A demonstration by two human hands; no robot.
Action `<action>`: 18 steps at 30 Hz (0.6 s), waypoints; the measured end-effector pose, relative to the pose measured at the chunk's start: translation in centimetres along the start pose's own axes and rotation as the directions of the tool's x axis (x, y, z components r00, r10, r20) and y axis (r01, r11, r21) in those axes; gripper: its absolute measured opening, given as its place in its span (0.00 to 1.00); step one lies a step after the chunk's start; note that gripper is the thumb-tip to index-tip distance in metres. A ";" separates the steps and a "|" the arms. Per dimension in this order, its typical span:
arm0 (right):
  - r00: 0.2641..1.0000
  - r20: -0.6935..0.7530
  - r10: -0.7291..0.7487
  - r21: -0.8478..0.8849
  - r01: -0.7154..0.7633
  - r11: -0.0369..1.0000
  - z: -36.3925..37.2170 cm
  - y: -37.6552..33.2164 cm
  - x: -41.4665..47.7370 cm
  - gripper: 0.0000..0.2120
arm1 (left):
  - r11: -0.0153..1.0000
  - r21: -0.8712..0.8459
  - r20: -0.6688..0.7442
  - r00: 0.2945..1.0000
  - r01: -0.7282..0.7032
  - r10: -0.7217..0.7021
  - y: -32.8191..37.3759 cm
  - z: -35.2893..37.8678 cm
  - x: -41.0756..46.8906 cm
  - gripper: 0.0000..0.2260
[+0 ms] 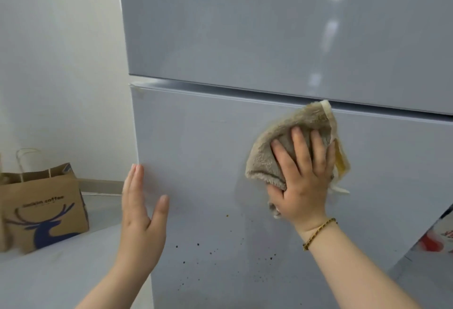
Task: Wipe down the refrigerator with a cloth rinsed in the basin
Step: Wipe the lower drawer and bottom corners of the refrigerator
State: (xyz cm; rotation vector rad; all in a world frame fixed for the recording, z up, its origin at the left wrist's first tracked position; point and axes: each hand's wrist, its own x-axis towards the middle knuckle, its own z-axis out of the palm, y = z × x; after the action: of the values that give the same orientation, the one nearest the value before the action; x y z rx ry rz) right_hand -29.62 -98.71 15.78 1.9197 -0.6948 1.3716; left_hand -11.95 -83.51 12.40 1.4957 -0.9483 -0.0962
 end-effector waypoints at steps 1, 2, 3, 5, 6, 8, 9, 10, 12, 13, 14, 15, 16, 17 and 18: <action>0.997 -0.013 0.073 0.010 -0.073 0.997 0.1 -1.0 0.9 0.24 | 0.999 -0.046 0.003 1.000 0.026 -0.026 0.1 -0.2 0.1 0.26; 0.992 -0.017 0.125 0.018 -0.125 0.992 0.2 -2.0 1.2 0.26 | 0.993 -0.097 0.003 0.998 0.060 -0.060 0.3 -0.4 0.2 0.26; 0.989 -0.011 0.147 0.020 -0.147 0.989 0.4 -3.2 1.1 0.26 | 0.985 -0.142 0.005 0.995 0.102 -0.102 0.5 -0.7 0.4 0.25; 0.997 0.047 0.057 -0.002 -0.057 0.998 1.1 -5.1 -0.6 0.26 | 0.955 -0.233 0.029 0.983 0.184 -0.183 0.8 -1.1 0.6 0.22; 0.992 0.102 -0.073 -0.019 0.075 0.997 1.3 -5.9 -1.8 0.27 | 0.936 -0.275 0.043 0.975 0.220 -0.217 0.7 -1.5 0.8 0.20; 0.894 0.216 -0.394 -0.016 0.406 0.914 1.6 -6.0 -3.9 0.27 | 0.912 -0.321 0.087 0.967 0.256 -0.241 0.7 -2.0 1.1 0.17; 0.820 0.243 -0.518 0.000 0.533 0.846 1.6 -5.4 -4.3 0.27 | 0.902 -0.336 0.111 0.962 0.272 -0.249 0.6 -2.3 1.3 0.16; 0.766 0.250 -0.593 0.017 0.609 0.793 1.4 -4.9 -4.1 0.26 | 0.887 -0.356 0.129 0.956 0.293 -0.264 0.4 -2.7 1.5 0.14; 0.764 0.216 -0.608 0.010 0.621 0.784 0.9 -3.5 -2.4 0.25 | 0.857 -0.388 0.183 0.940 0.338 -0.288 0.2 -3.4 1.9 0.11; 0.813 0.179 -0.555 -0.013 0.566 0.825 0.7 -3.1 -0.9 0.26 | 0.849 -0.402 0.205 0.937 0.343 -0.282 -0.2 -3.6 2.1 0.10; 0.873 0.131 -0.470 -0.031 0.477 0.878 0.4 -2.9 0.9 0.26 | 0.840 -0.415 0.233 0.933 0.350 -0.273 -0.5 -3.9 2.3 0.06; 0.926 0.079 -0.369 -0.030 0.372 0.928 0.4 -3.2 2.6 0.26 | 0.841 -0.417 0.251 0.933 0.344 -0.258 -0.7 -4.1 2.5 0.07; 0.964 0.044 -0.263 -0.019 0.264 0.964 0.4 -3.8 4.0 0.26 | 0.845 -0.415 0.269 0.933 0.338 -0.240 -1.1 -4.2 2.5 0.11; 0.985 0.027 -0.169 -0.007 0.169 0.986 0.5 -4.7 5.0 0.26 | 0.845 -0.414 0.273 0.932 0.338 -0.238 -1.4 -4.2 2.6 0.10; 0.995 0.022 -0.099 0.002 0.099 0.995 0.7 -5.7 5.5 0.27 | 0.838 -0.423 0.276 0.930 0.345 -0.243 -1.6 -4.2 2.6 0.07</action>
State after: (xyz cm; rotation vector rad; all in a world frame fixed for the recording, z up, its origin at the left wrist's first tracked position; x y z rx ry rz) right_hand -23.27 -95.87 19.69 1.9465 -0.6016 1.2919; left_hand -7.06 -82.00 13.11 1.1788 -0.7795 -0.6797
